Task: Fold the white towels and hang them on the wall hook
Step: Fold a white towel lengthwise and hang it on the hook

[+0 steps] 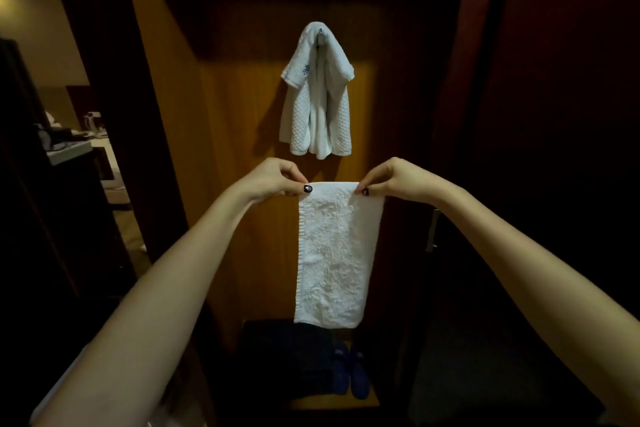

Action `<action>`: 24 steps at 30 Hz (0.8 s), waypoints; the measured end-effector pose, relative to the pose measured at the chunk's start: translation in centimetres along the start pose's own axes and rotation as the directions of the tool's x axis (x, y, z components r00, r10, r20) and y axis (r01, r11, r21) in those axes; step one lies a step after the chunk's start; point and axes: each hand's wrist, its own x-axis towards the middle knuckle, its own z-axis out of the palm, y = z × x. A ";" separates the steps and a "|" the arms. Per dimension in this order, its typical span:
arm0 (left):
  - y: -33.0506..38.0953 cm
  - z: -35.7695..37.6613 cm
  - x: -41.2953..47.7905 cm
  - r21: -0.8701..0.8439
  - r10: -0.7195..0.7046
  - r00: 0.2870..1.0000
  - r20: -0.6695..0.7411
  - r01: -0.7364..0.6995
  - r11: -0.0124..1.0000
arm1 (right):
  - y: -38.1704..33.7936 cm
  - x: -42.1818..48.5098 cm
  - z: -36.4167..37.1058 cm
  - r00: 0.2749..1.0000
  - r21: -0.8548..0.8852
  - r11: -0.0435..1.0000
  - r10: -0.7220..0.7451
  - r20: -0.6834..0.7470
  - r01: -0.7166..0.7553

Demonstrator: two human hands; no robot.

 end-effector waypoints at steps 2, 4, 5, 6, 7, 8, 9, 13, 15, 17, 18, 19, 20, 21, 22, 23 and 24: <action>0.2 0.4 -0.1 0.017 0.045 0.998 -0.047 -0.044 0.999 | -0.1 -0.3 -0.2 0.996 0.092 0.995 0.026 0.087 -0.034; 0.3 1.0 -0.2 -0.021 0.094 0.989 -0.112 -0.097 0.995 | -0.4 -0.6 -0.5 0.975 0.211 0.973 0.041 0.217 -0.088; 0.4 1.3 -0.1 -0.042 0.113 0.983 -0.145 -0.120 0.992 | -0.6 -0.7 -0.6 0.965 0.238 0.966 0.040 0.258 -0.104; 0.5 1.6 0.0 -0.051 0.132 0.975 -0.177 -0.143 0.988 | -0.9 -0.7 -0.6 0.963 0.241 0.965 0.032 0.268 -0.099; 0.6 2.0 0.0 -0.052 0.154 0.967 -0.202 -0.168 0.984 | -1.3 -0.7 -0.5 0.968 0.230 0.970 0.017 0.249 -0.076; 0.8 2.3 0.0 -0.057 0.176 0.959 -0.221 -0.193 0.979 | -1.7 -0.6 -0.4 0.979 0.216 0.975 -0.002 0.206 -0.044; 0.9 2.5 0.0 -0.073 0.196 0.953 -0.232 -0.218 0.973 | -2.2 -0.5 -0.3 0.989 0.199 0.980 -0.021 0.148 -0.009; 1.4 2.6 0.2 -0.171 0.236 0.936 -0.261 -0.285 0.943 | -3.8 0.0 -0.2 0.988 0.022 0.993 -0.113 -0.105 0.116; 1.6 2.5 0.3 -0.209 0.242 0.936 -0.256 -0.298 0.932 | -4.3 0.2 -0.4 0.972 -0.029 0.989 -0.147 -0.182 0.144; 1.7 2.3 0.4 -0.262 0.247 0.939 -0.239 -0.307 0.915 | -4.8 0.4 -0.7 0.963 -0.036 0.986 -0.167 -0.212 0.163; 1.8 2.3 0.4 -0.300 0.252 0.940 -0.229 -0.314 0.901 | -5.1 0.6 -0.7 0.963 -0.040 0.985 -0.171 -0.208 0.167; 1.9 2.3 0.4 -0.333 0.258 0.941 -0.220 -0.321 0.887 | -5.3 0.7 -0.8 0.965 -0.042 0.985 -0.173 -0.195 0.168; 2.1 2.2 0.4 -0.352 0.267 0.940 -0.211 -0.328 0.877 | -5.6 0.8 -0.8 0.969 -0.042 0.985 -0.170 -0.181 0.165; 2.3 2.2 0.4 -0.355 0.276 0.939 -0.205 -0.334 0.873 | -5.8 0.9 -0.8 0.971 -0.045 0.986 -0.166 -0.173 0.161; 2.6 2.1 0.4 -0.348 0.288 0.936 -0.203 -0.343 0.872 | -5.9 1.0 -0.7 0.970 -0.058 0.986 -0.165 -0.179 0.157; 2.8 2.0 0.4 -0.340 0.299 0.932 -0.204 -0.354 0.871 | -6.0 1.0 -0.7 0.966 -0.077 0.985 -0.167 -0.195 0.155; 3.0 1.9 0.4 -0.340 0.311 0.928 -0.206 -0.366 0.866 | -6.1 1.1 -0.7 0.960 -0.091 0.983 -0.174 -0.217 0.158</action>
